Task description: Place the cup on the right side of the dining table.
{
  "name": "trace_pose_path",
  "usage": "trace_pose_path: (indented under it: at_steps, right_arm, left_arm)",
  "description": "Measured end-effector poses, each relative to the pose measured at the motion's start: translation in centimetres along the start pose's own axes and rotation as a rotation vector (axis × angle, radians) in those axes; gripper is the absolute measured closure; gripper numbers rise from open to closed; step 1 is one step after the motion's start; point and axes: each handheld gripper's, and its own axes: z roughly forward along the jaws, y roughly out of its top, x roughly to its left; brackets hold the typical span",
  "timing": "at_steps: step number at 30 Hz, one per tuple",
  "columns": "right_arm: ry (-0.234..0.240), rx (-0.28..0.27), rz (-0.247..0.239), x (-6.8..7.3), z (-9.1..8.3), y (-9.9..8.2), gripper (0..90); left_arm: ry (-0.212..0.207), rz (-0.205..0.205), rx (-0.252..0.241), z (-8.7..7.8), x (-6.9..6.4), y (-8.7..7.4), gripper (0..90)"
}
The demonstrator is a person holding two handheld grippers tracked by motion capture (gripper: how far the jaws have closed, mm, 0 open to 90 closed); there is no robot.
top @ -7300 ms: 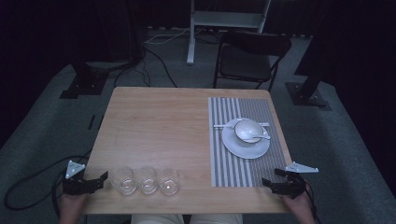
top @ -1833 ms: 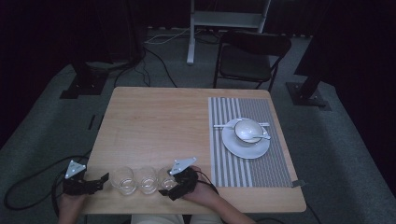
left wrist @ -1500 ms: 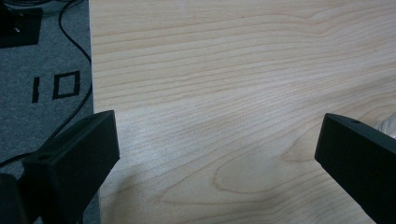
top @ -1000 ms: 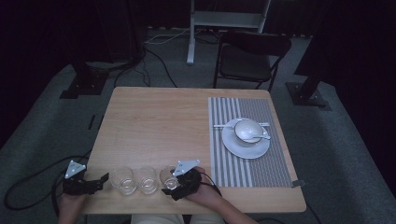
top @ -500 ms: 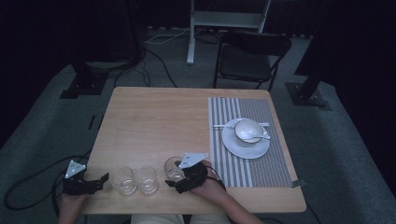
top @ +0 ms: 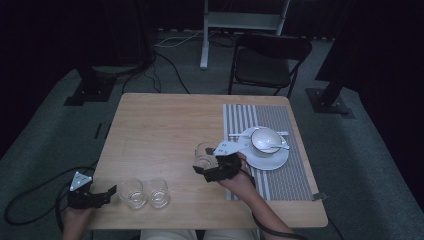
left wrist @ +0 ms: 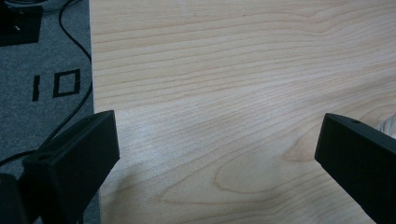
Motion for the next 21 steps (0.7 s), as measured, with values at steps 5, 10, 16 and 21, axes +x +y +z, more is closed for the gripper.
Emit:
trace_pose_path:
  at_steps: [5, 10, 16, 21]
  right_arm:
    - [-0.067, -0.021, 0.019, -2.5, -1.2, 1.5, 21.0]
    - [-0.171, -0.034, 0.053, -6.0, -2.3, 3.0, 21.0]
    - [-0.253, -0.017, 0.115, -9.9, -2.6, 4.0, 21.0]
    - [-0.341, 0.007, 0.168, -13.0, -2.5, 4.1, 21.0]
  left_arm:
    - [0.001, -0.001, -0.001, 0.0, 0.0, 0.0, 0.2]
    - [-0.001, -0.003, -0.001, 0.0, 0.0, 0.0, 0.2]
    - [0.000, -0.006, -0.002, 0.0, 0.0, 0.0, 0.2]
    - [-0.002, -0.006, -0.001, 0.0, 0.1, 0.0, 0.2]
